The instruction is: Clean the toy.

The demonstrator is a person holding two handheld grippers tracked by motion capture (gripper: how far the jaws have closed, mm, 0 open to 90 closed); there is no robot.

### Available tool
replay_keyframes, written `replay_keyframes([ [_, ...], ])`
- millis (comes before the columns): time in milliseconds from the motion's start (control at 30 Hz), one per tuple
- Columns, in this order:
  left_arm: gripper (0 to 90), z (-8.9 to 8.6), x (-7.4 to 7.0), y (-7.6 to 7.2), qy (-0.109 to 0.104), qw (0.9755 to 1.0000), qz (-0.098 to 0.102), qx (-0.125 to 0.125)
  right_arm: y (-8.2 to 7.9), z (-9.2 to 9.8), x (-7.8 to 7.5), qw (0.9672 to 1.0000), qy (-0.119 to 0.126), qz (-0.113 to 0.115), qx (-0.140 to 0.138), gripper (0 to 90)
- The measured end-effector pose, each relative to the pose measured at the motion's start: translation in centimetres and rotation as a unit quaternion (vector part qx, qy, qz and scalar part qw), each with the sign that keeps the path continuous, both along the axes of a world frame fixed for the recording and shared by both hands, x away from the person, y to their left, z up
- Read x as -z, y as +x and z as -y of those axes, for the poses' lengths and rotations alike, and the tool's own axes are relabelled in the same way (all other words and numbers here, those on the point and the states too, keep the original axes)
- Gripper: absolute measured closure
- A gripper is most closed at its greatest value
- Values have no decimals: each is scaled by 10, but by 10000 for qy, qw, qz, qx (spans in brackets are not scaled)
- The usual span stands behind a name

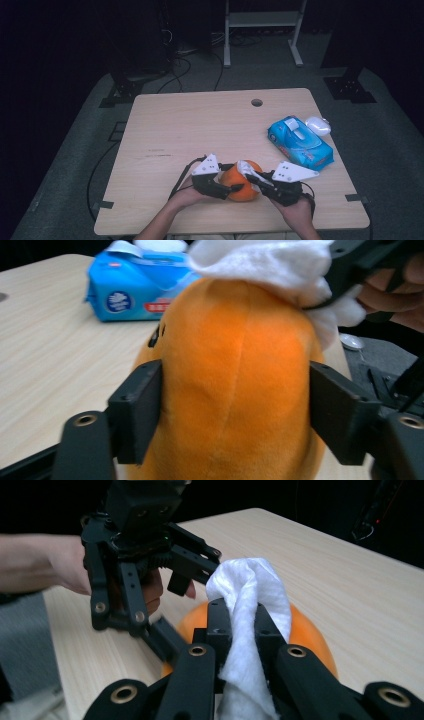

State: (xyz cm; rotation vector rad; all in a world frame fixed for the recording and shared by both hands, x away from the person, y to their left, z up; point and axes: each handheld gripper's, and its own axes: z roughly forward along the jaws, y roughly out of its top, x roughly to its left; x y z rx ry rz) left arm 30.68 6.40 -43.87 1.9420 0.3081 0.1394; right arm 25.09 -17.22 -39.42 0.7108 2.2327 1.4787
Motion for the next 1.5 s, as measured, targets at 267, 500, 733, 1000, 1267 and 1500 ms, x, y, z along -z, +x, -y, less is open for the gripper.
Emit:
replay_keyframes([
  [267, 301, 3, 1, -3, 2, 10000, 53, 79, 18, 34, 13, 9973, 297, -386, 556, 823],
  [500, 301, 2, 0, -2, 63, 9999, 65, 77, 7, 11, 2, 9997, 142, -134, 119, 822],
  [733, 302, -1, 2, 1, -9, 10000, 30, -16, 15, 41, 16, 9958, 353, -571, 619, 821],
  [1000, 314, -3, 1, 4, -22, 9998, 29, -189, 15, 27, 12, 9981, 331, -411, 328, 822],
  [1267, 311, 1, 1, 4, -52, 9999, -6, -112, 9, 11, 4, 9997, 0, -115, 204, 823],
  [1500, 183, 1, 6, 8, -174, 9998, 24, 96, 13, 28, 10, 9980, 369, -457, 244, 822],
])
